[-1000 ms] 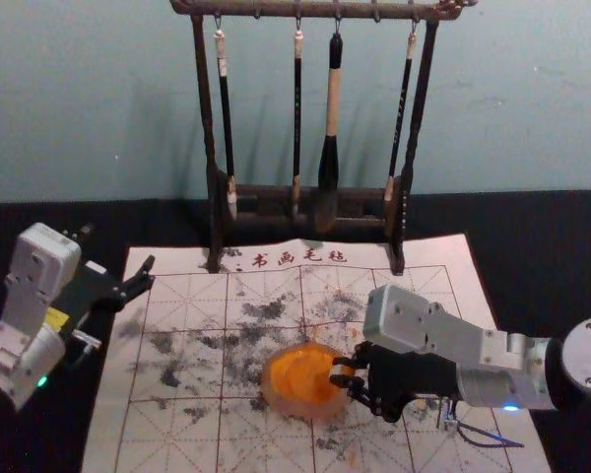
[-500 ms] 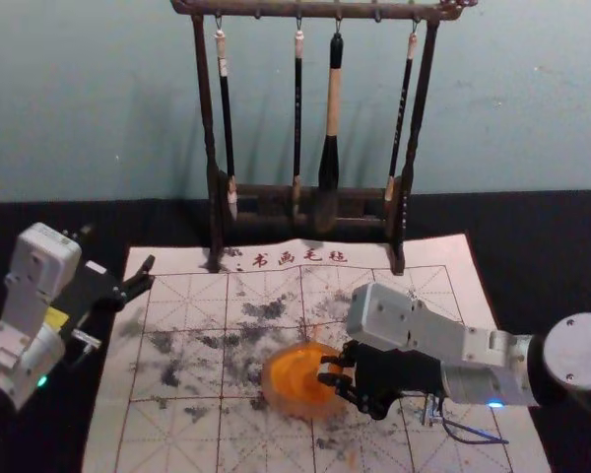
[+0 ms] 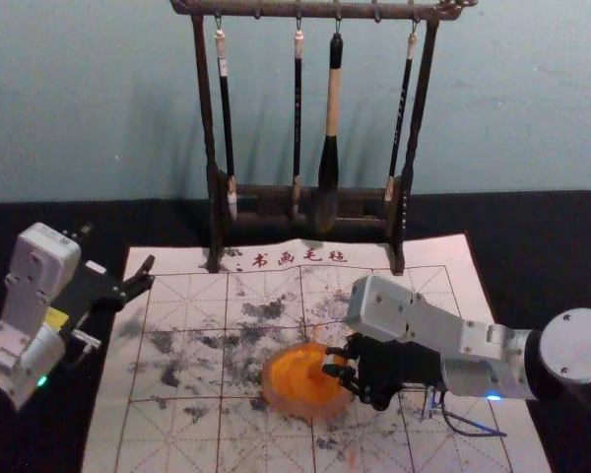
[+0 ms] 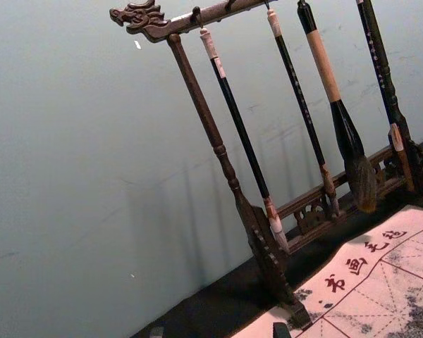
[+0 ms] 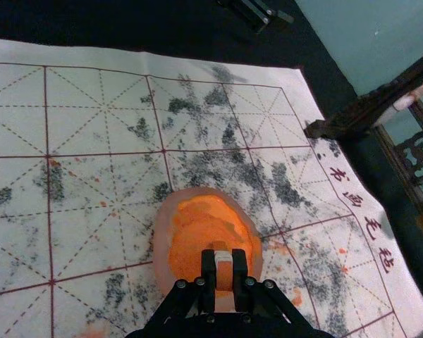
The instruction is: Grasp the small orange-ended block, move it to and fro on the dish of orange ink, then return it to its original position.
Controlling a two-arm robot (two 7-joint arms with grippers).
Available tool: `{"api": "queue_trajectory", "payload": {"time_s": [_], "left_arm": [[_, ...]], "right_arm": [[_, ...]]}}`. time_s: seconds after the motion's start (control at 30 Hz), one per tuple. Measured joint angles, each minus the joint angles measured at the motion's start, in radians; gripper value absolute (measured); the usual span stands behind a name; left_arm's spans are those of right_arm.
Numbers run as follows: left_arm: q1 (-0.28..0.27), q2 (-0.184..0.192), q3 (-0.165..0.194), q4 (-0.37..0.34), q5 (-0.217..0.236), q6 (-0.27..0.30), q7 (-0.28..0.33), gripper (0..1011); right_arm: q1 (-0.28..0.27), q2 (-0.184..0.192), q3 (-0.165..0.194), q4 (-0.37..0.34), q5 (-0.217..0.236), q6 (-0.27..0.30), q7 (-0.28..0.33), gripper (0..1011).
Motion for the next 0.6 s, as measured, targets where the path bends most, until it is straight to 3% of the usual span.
{"api": "queue_trajectory", "payload": {"time_s": [0.3, 0.6], "left_arm": [[0.000, 0.000, 0.000, 0.000, 0.000, 0.000, 0.000, 1001], [0.000, 0.000, 0.000, 0.000, 0.000, 0.000, 0.000, 1001]], "right_arm": [[-0.014, 0.012, 0.030, -0.022, 0.009, 0.024, -0.011, 111], [-0.055, 0.033, 0.094, -0.085, 0.049, 0.099, -0.054, 111]]}}
